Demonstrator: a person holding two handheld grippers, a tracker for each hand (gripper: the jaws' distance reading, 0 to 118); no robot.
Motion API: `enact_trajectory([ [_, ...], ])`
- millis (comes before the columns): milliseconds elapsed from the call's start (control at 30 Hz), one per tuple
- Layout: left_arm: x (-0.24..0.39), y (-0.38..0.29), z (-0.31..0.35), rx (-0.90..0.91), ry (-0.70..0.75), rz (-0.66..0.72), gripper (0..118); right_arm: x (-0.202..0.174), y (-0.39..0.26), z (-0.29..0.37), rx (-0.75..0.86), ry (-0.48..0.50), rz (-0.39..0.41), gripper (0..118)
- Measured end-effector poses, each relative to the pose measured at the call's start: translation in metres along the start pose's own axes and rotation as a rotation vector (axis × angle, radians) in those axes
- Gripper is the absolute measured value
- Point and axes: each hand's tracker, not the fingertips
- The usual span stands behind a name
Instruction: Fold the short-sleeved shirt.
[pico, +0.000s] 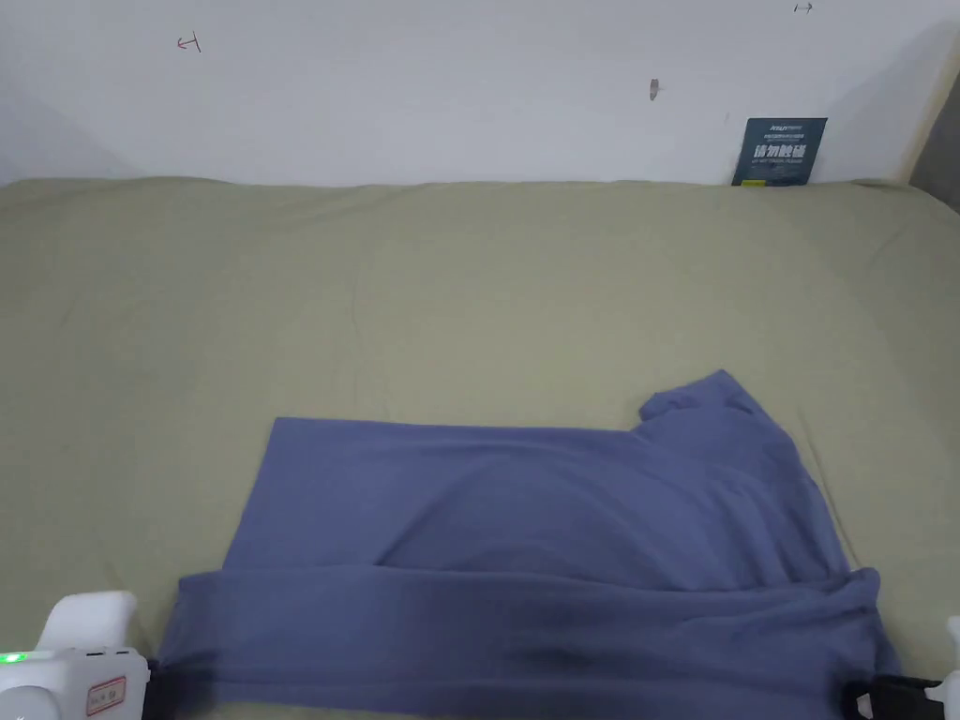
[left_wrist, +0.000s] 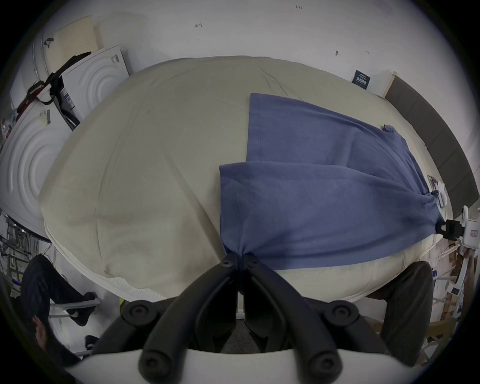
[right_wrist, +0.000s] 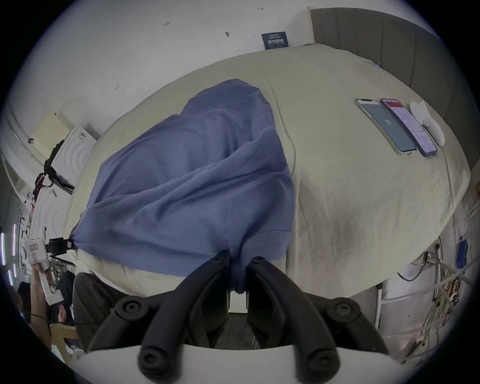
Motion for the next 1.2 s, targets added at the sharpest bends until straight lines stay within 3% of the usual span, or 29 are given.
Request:
enact_trajectory([
  [33, -0.003, 0.002, 0.001, -0.003, -0.011, 0.009, 96, -0.002, 0.002, 0.002, -0.018, -0.034, -0.013, 88],
  [67, -0.003, 0.003, 0.002, 0.001, -0.003, 0.022, 118, -0.004, 0.003, 0.005, -0.026, -0.077, -0.017, 115],
  [133, -0.009, 0.007, 0.01, 0.081, 0.063, -0.03, 115, -0.001, 0.002, 0.02, 0.04, -0.079, -0.001, 116],
  [333, 0.011, 0.052, 0.04, 0.152, -0.006, -0.025, 111, -0.025, 0.048, 0.048, 0.18, -0.043, 0.037, 112],
  [367, 0.017, 0.064, 0.039, 0.171, -0.024, -0.027, 102, -0.034, 0.057, 0.049, 0.203, -0.027, 0.05, 106],
  [400, 0.025, 0.078, 0.034, 0.175, -0.052, -0.032, 79, -0.044, 0.069, 0.046, 0.202, -0.029, 0.061, 91],
  [433, 0.032, 0.09, 0.028, 0.178, -0.038, -0.032, 23, -0.052, 0.082, 0.04, 0.214, -0.046, 0.071, 44],
  [467, 0.03, 0.105, 0.007, 0.197, -0.046, -0.021, 0, -0.059, 0.092, 0.031, 0.243, -0.102, 0.092, 0],
  [600, 0.048, 0.16, -0.029, 0.201, -0.017, -0.057, 0, -0.073, 0.132, 0.0, 0.216, -0.056, 0.096, 0],
  [667, 0.049, 0.189, -0.052, 0.207, -0.038, -0.008, 0, -0.075, 0.149, -0.016, 0.203, -0.095, 0.125, 0],
  [700, 0.049, 0.203, -0.065, 0.183, -0.033, -0.011, 1, -0.075, 0.157, -0.023, 0.202, -0.101, 0.133, 0],
  [733, 0.048, 0.214, -0.081, 0.165, -0.032, -0.01, 22, -0.073, 0.164, -0.029, 0.197, -0.108, 0.13, 0],
  [800, 0.049, 0.228, -0.112, 0.124, 0.038, -0.011, 115, -0.064, 0.177, -0.041, 0.185, -0.11, 0.127, 0],
  [833, 0.049, 0.233, -0.129, 0.068, 0.054, -0.012, 115, -0.06, 0.182, -0.047, 0.18, -0.117, 0.114, 0],
  [867, 0.046, 0.239, -0.133, 0.15, 0.113, -0.029, 114, -0.056, 0.187, -0.053, 0.167, -0.12, 0.106, 0],
  [1000, 0.057, 0.241, -0.152, 0.049, 0.079, -0.021, 113, -0.035, 0.203, -0.077, 0.134, -0.142, 0.101, 0],
  [1033, 0.06, 0.241, -0.151, 0.043, 0.076, -0.033, 107, -0.031, 0.206, -0.082, 0.125, -0.154, 0.103, 0],
  [1067, 0.063, 0.239, -0.148, 0.044, 0.072, -0.041, 94, -0.028, 0.209, -0.086, 0.123, -0.17, 0.102, 0],
  [1100, 0.064, 0.236, -0.141, 0.073, 0.058, -0.036, 65, -0.024, 0.212, -0.09, 0.12, -0.17, 0.101, 0],
  [1133, 0.061, 0.238, -0.148, 0.09, 0.043, -0.028, 7, -0.021, 0.216, -0.094, 0.111, -0.173, 0.1, 0],
  [1200, 0.062, 0.235, -0.147, 0.098, 0.038, -0.026, 2, -0.021, 0.224, -0.1, 0.107, -0.185, 0.115, 5],
])
